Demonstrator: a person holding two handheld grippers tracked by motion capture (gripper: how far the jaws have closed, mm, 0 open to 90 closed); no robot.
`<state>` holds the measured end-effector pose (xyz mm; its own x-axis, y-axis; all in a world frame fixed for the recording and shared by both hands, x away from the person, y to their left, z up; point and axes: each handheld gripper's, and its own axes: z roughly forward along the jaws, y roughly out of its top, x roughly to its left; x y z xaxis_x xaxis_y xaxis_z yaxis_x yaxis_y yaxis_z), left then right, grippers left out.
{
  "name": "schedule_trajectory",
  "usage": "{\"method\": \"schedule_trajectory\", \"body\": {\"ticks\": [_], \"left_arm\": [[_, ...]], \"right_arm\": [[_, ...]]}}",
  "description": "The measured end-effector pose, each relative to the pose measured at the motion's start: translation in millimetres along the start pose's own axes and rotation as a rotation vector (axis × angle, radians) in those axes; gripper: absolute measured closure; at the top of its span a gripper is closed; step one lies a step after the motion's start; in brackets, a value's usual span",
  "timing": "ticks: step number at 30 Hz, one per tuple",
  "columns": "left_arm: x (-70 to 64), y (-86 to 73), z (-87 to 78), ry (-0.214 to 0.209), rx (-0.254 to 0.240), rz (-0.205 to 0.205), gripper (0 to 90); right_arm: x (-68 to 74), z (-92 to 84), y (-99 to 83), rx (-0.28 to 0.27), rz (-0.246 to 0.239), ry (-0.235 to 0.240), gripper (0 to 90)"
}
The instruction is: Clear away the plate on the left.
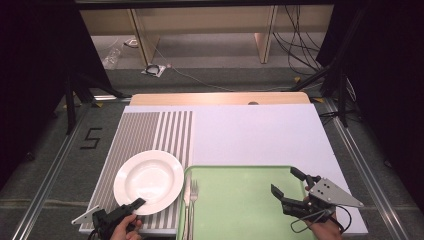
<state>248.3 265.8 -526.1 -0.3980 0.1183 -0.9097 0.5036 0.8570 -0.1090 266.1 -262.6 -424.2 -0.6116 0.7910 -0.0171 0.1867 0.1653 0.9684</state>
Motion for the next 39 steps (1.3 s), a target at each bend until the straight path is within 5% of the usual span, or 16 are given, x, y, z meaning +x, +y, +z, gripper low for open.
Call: {"method": "schedule_trajectory", "body": {"ticks": [17, 39], "left_arm": [[-11.6, -4.6, 4.1, -0.079, 0.082, 0.045, 78.7], [-24.7, -26.8, 19.6, -0.094, 0.239, 0.152, 78.5]], "right_arm": [[-0.1, 0.0, -0.1, 0.000, 0.001, 0.000, 19.6], [-0.1, 0.3, -0.1, 0.000, 0.000, 0.000, 19.6]]}}
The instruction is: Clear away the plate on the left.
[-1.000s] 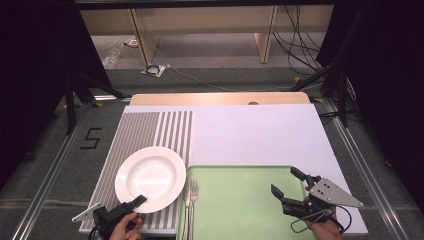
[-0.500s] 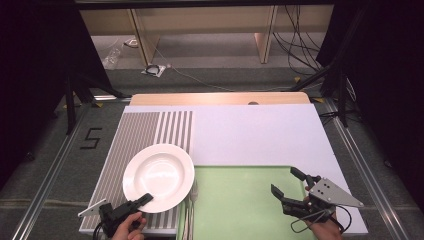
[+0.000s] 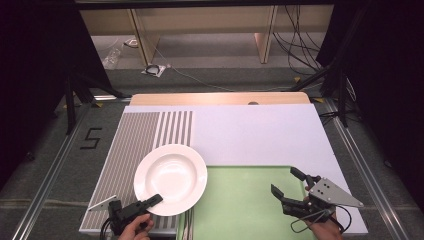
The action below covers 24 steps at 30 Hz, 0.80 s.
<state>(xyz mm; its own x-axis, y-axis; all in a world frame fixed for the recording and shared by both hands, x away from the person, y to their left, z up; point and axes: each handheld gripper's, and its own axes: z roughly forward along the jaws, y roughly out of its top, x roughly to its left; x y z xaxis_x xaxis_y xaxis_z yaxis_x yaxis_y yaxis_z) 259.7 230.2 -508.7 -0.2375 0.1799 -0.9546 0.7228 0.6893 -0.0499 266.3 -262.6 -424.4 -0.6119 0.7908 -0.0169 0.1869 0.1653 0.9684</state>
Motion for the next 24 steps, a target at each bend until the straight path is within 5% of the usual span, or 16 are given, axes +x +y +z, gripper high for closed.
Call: {"method": "schedule_trajectory", "body": {"ticks": [24], "left_arm": [[-7.9, -27.0, 29.1, 0.006, 0.169, 0.085, 78.3]], "right_arm": [[-0.1, -0.3, 0.0, 0.000, 0.001, -0.002, 19.6]]}}
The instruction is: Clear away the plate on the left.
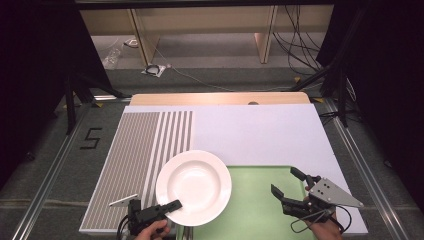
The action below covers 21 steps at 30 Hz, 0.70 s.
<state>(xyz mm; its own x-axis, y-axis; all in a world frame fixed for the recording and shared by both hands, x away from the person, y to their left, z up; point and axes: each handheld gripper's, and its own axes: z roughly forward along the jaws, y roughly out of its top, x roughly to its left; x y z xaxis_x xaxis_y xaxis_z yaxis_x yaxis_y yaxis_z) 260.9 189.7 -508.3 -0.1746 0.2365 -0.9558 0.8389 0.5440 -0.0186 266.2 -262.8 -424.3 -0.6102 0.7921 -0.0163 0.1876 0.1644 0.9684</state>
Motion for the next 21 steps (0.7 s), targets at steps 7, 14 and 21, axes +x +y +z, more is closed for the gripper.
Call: {"method": "schedule_trajectory", "body": {"ticks": [7, 14, 21], "left_arm": [[-2.2, -5.2, 8.9, 0.004, 0.041, 0.020, 78.2], [-3.9, -10.5, 18.2, 0.015, 0.078, 0.039, 78.2], [-4.6, -16.2, 26.8, 0.026, 0.109, 0.052, 78.1]], "right_arm": [[-0.3, 0.0, 0.0, 0.000, 0.000, -0.001, 19.6], [-0.5, -0.1, -0.1, -0.001, 0.001, -0.001, 19.6], [-0.5, -0.3, 0.0, -0.001, 0.001, -0.001, 19.5]]}}
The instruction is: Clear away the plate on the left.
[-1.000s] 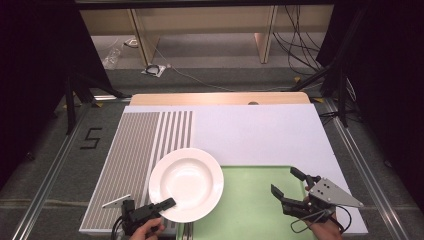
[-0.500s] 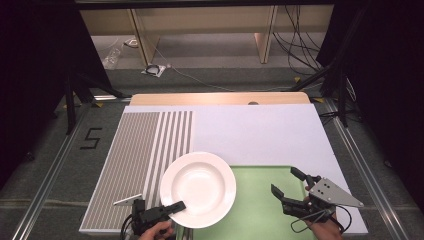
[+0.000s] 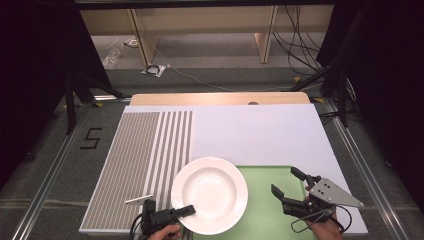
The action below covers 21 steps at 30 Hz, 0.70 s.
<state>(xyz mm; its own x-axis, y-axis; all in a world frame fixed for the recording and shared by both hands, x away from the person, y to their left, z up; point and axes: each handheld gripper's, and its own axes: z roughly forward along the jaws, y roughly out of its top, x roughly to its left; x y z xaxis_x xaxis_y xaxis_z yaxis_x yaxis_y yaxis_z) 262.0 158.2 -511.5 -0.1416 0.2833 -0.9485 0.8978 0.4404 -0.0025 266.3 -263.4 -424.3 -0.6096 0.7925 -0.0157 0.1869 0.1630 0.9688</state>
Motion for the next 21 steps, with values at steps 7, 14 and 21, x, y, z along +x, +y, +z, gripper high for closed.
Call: {"method": "schedule_trajectory", "body": {"ticks": [7, 14, 21], "left_arm": [[-2.3, -5.7, 11.7, 0.007, 0.040, 0.014, 78.0], [-3.6, -10.9, 22.9, 0.013, 0.074, 0.021, 77.9], [-5.0, -13.7, 31.4, 0.021, 0.092, 0.038, 77.7]], "right_arm": [[0.1, 0.4, -0.1, 0.001, 0.001, 0.000, 19.5], [0.0, -0.1, -0.1, 0.000, 0.000, -0.001, 19.6], [0.2, -0.1, -0.2, 0.000, -0.001, -0.001, 19.6]]}}
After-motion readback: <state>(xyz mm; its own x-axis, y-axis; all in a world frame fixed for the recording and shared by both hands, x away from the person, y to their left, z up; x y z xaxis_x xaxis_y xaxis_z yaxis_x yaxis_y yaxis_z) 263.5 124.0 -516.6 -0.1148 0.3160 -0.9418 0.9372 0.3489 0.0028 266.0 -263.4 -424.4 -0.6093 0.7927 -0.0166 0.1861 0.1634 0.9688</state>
